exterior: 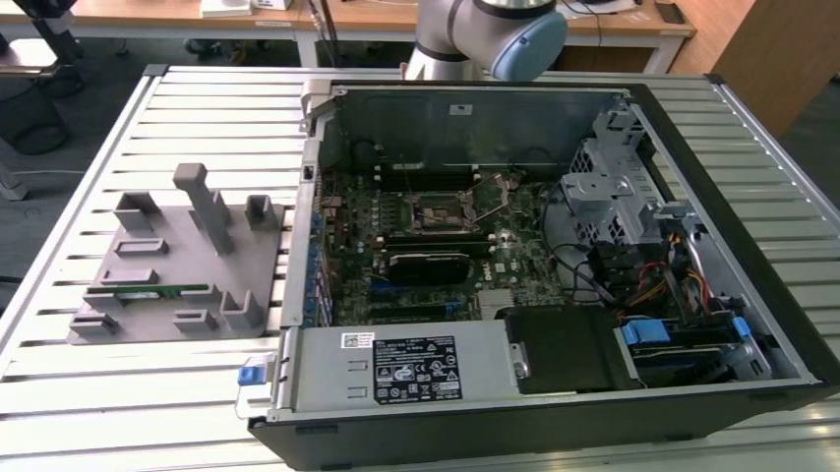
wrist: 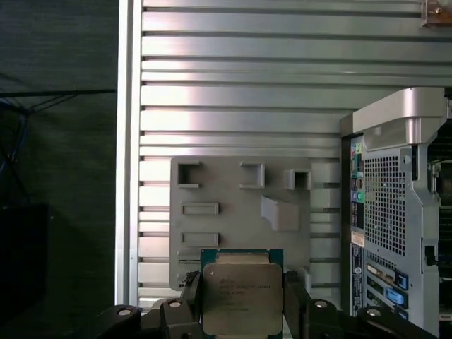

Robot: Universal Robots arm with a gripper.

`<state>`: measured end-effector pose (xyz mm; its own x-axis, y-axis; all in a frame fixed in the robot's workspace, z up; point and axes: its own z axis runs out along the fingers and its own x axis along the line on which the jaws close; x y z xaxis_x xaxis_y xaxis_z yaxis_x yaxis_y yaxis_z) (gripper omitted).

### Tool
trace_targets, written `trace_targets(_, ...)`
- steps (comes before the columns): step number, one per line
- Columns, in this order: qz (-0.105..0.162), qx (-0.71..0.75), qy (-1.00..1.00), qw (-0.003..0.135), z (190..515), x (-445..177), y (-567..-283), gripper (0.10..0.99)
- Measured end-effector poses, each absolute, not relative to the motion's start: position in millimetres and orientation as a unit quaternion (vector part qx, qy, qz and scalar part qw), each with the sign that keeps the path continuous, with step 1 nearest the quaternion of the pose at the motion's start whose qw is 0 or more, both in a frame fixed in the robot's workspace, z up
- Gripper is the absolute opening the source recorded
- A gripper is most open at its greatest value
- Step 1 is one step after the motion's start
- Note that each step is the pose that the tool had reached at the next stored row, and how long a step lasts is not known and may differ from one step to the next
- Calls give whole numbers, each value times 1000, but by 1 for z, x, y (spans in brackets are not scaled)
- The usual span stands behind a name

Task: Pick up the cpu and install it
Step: 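Pick up the cpu and move it towards the insertion slot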

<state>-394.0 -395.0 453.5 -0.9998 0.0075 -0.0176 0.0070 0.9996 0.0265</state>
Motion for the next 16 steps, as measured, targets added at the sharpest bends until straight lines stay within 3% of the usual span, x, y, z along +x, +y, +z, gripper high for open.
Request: trace_targets(16,13,4,1000,9,453,-349,-395,541)
